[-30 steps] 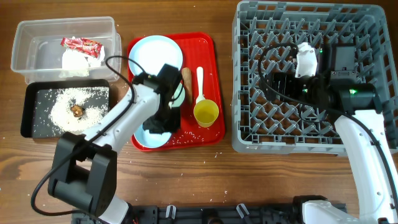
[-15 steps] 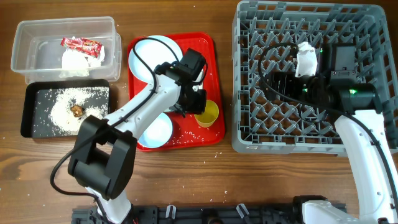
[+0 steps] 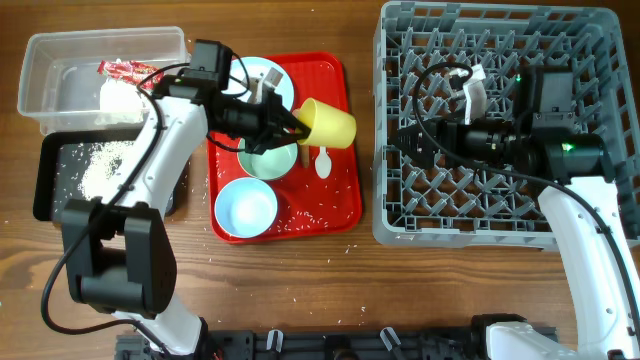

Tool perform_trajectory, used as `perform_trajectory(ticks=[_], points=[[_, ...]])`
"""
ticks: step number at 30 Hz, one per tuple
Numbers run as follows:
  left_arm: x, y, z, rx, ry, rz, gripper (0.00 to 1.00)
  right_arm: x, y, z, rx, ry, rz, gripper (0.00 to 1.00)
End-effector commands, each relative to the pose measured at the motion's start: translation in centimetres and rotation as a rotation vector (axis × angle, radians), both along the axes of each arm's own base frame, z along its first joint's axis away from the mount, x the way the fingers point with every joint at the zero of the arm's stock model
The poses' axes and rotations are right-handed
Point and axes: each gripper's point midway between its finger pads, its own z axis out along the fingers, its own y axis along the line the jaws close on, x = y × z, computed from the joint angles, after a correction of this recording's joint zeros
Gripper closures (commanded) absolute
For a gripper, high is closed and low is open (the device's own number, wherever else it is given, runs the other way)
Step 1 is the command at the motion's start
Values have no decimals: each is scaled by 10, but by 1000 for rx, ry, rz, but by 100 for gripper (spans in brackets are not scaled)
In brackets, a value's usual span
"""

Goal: Sort waste into correct bins and load items into the dishwasher rack
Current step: 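Grasp the yellow cup with the left gripper and lift it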

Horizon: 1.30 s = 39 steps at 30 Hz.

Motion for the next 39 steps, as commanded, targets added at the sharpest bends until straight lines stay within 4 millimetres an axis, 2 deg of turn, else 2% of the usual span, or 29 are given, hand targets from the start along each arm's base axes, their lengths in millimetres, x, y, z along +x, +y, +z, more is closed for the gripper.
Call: perform_trajectory(ticks=[1,5,6,9,15,16,17,19,21,24,26,28,30,32,35,36,38,39], points=[[-14,-12,65,-323,5,-82,96,-14,26,28,141,-113,195,0],[-20,-15,79,-402,21,-113,96,-15,50,31,156,-175,284,0],[-23,-15,88,-454,30,-129,96,-12,57,32,158,-204,305,0],[-26,-15,95,-498,38,-142,96,-2,63,31,162,-246,321,0],[-30,-14,94,-493,96,-127,96,15,87,31,206,-293,361,0],[-30,-14,94,-493,96,-127,96,5,100,42,302,-329,470,0],[-30,-14,94,-493,96,-127,96,1,104,47,335,-350,514,2],[-30,-14,94,-493,97,-127,96,-4,109,51,393,-372,590,14],[-30,-14,94,-493,97,-127,96,-4,110,51,397,-367,595,25],[-30,-14,94,-492,96,-127,96,-7,110,52,408,-359,607,32],[-30,-14,94,-493,96,-127,96,-7,110,51,408,-359,608,43],[-30,-14,94,-492,96,-127,93,-7,110,51,408,-359,608,48],[-30,-14,94,-492,96,-127,83,-7,110,52,408,-359,607,51],[-30,-14,94,-492,96,-127,79,-5,107,52,407,-359,598,52],[-30,-14,94,-492,96,-127,75,2,84,56,435,-344,571,52],[-30,-14,94,-492,96,-127,78,6,74,57,441,-342,555,52],[-30,-14,94,-492,96,-127,96,8,71,56,439,-338,543,52],[-30,-14,94,-492,95,-127,96,8,71,56,439,-337,544,52]])
